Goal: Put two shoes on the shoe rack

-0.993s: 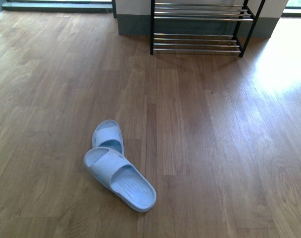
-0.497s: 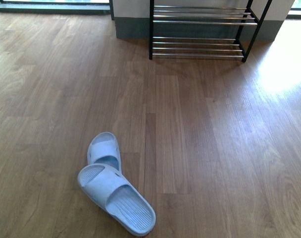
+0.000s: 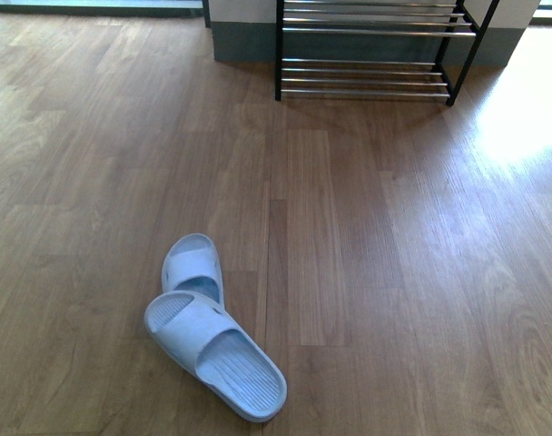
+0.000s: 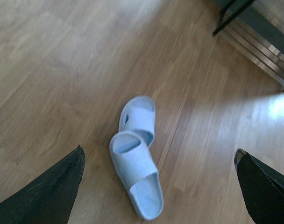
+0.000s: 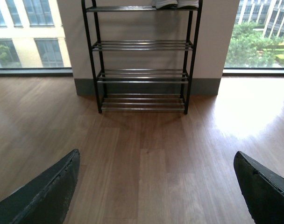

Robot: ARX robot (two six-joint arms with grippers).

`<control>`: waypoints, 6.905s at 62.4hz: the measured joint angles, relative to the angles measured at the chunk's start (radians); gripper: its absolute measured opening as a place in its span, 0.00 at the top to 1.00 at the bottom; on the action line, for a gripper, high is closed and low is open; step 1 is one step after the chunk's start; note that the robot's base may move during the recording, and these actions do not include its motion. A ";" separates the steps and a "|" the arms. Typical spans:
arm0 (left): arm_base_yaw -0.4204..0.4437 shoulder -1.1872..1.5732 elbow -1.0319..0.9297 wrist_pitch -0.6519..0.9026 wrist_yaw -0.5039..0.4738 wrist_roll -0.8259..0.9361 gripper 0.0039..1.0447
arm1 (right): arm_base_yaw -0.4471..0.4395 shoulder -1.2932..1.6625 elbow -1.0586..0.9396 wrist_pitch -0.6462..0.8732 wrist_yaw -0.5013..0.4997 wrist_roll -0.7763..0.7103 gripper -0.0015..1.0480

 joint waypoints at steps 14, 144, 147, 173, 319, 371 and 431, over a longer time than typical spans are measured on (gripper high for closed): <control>0.013 0.525 0.198 0.039 0.165 0.002 0.09 | 0.000 0.000 0.000 0.000 0.000 0.000 0.09; -0.114 1.522 0.906 0.009 -0.043 0.167 0.25 | 0.000 0.000 0.000 0.000 0.000 0.000 0.09; -0.112 1.524 0.905 0.001 -0.045 0.167 0.31 | 0.000 0.000 0.000 0.000 0.000 0.000 0.09; -0.098 1.525 0.908 -0.027 -0.079 0.168 0.91 | 0.000 0.000 0.000 0.000 0.000 0.000 0.09; -0.265 -0.585 -0.011 -0.223 -0.828 0.655 0.99 | 0.000 0.000 0.000 0.000 0.004 0.000 0.09; -0.264 -0.583 -0.012 -0.223 -0.828 0.656 0.99 | 0.000 -0.001 0.000 0.000 0.003 0.000 0.09; -0.264 -0.586 -0.014 -0.223 -0.829 0.656 0.99 | 0.074 0.608 0.050 0.281 0.009 -0.277 0.09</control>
